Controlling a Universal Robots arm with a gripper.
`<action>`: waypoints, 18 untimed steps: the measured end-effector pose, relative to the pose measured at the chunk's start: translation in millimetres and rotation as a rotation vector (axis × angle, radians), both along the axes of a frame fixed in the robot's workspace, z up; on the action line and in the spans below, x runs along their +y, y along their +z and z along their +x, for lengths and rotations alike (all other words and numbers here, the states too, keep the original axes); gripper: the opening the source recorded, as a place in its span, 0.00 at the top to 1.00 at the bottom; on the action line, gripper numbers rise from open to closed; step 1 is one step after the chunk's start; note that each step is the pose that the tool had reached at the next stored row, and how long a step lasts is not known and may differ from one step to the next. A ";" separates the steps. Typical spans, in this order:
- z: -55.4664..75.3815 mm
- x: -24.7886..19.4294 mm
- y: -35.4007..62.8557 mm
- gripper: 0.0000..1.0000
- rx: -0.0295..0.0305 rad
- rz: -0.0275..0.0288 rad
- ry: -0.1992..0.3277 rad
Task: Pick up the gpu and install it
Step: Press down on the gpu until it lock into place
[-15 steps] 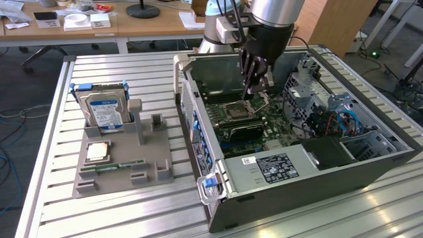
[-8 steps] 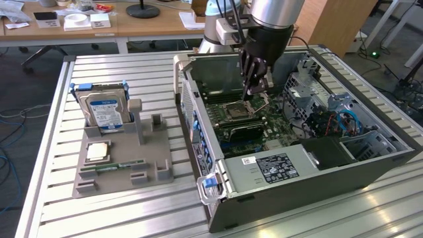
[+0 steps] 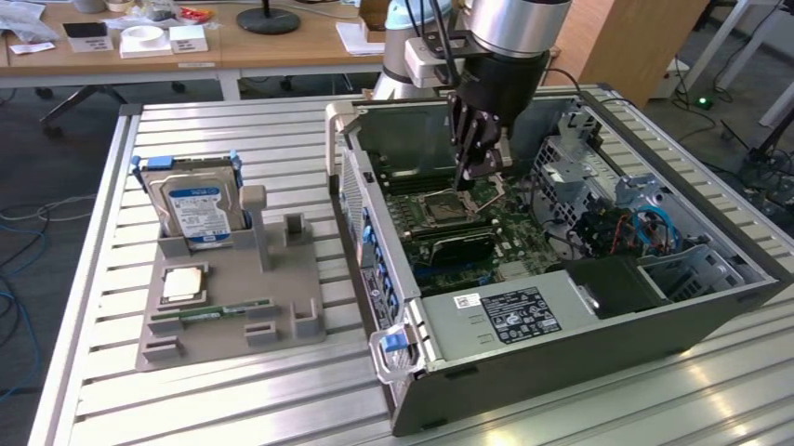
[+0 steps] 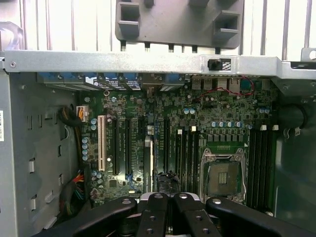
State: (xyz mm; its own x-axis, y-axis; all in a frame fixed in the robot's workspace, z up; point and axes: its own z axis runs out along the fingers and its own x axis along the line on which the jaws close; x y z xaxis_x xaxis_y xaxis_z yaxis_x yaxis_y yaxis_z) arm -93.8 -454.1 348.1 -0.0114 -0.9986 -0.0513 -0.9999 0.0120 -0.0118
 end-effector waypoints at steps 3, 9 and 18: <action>0.0 0.0 -0.3 0.89 -0.0001 0.0002 0.000; 0.0 0.0 -2.8 0.89 0.0000 0.0000 0.000; 0.0 0.0 -7.8 0.89 0.0000 0.0001 0.000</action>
State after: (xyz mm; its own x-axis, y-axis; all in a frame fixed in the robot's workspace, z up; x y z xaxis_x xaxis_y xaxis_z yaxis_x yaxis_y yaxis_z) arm -93.8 -454.1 340.4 -0.0114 -0.9986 -0.0514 -0.9999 0.0120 -0.0118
